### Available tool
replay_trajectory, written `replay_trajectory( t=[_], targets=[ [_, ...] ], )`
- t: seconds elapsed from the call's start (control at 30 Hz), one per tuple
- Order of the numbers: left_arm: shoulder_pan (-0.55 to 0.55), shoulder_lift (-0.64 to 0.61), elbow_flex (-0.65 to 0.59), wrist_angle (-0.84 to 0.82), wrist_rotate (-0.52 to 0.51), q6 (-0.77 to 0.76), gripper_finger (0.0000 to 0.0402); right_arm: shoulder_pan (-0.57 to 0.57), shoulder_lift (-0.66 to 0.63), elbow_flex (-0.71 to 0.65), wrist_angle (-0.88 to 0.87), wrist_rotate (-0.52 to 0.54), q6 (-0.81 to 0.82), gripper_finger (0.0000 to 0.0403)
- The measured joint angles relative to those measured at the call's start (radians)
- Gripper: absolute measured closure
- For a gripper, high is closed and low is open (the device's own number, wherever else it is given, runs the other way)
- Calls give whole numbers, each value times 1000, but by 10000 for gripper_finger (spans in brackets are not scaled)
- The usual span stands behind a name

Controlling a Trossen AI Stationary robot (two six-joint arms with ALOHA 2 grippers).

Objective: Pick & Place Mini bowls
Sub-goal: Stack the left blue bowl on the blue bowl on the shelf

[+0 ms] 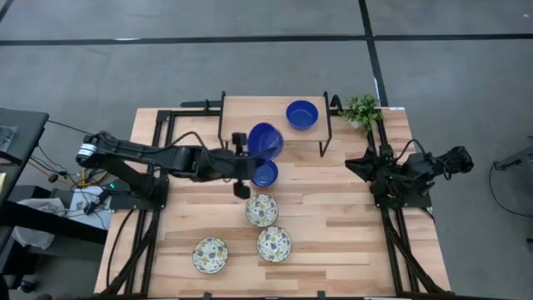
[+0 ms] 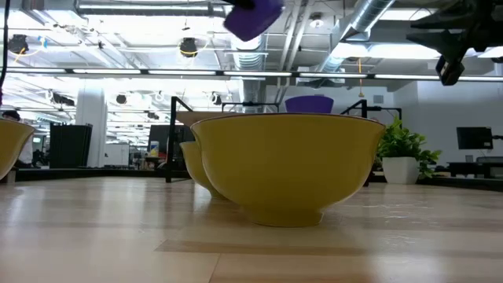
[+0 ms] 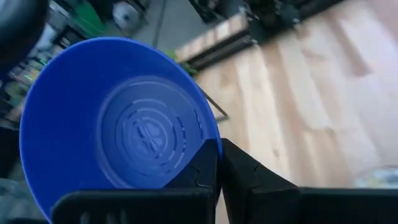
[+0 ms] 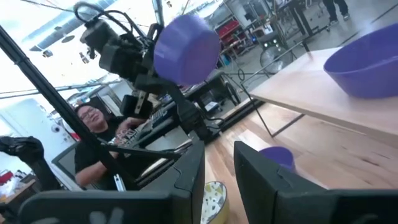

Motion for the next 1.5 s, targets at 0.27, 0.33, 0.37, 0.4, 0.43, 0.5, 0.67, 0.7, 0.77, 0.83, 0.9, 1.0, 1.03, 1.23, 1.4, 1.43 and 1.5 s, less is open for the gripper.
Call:
replay_trajectory(
  t=[0.27, 0.33, 0.37, 0.4, 0.43, 0.5, 0.67, 0.7, 0.77, 0.83, 0.9, 1.0, 1.03, 1.23, 1.4, 1.43, 1.5],
  targets=[
    [76, 111, 0, 308, -4, 307, 393, 0, 0, 0, -18, 0, 0, 327],
    [84, 131, 0, 340, -2, 350, 393, 0, 0, 0, -17, 0, 0, 327],
    [88, 138, 0, 348, -2, 365, 393, 0, 0, 0, -13, 0, 0, 327],
    [89, 146, 0, 347, -1, 381, 393, 0, 0, 0, -4, 0, 0, 327],
    [90, 153, 0, 349, -2, 395, 393, 0, 0, -1, 13, 1, 0, 327],
    [90, 165, 0, 347, -2, 420, 393, 0, 0, -1, 68, 9, -11, 327],
    [89, 191, 0, 349, -17, 475, 393, 0, 43, 3, 224, 21, -133, 327],
    [90, 194, 0, 349, -28, 482, 393, 0, 63, 12, 241, 23, -155, 327],
    [90, 203, 0, 350, -49, 509, 393, 0, 107, 37, 248, 37, -175, 327],
    [90, 207, 0, 347, -72, 551, 393, 0, 162, 69, 249, 52, -198, 327],
    [90, 214, 0, 355, -90, 590, 393, 0, 224, 111, 251, 80, -220, 327],
    [90, 221, 0, 350, -126, 643, 393, 0, 326, 187, 251, 113, -271, 327],
    [90, 223, 0, 355, -130, 656, 393, 0, 362, 216, 251, 127, -292, 327],
    [89, 226, 0, 352, -152, 710, 393, -1, 564, 414, 211, 181, -432, 327],
    [89, 226, 0, 351, -155, 711, 393, -29, 709, 602, 30, 198, -460, 328],
    [88, 226, 0, 351, -155, 711, 393, -39, 735, 635, -10, 203, -454, 328],
    [86, 226, 0, 351, -155, 727, 393, -64, 787, 698, -74, 203, -440, 328]
  ],
)
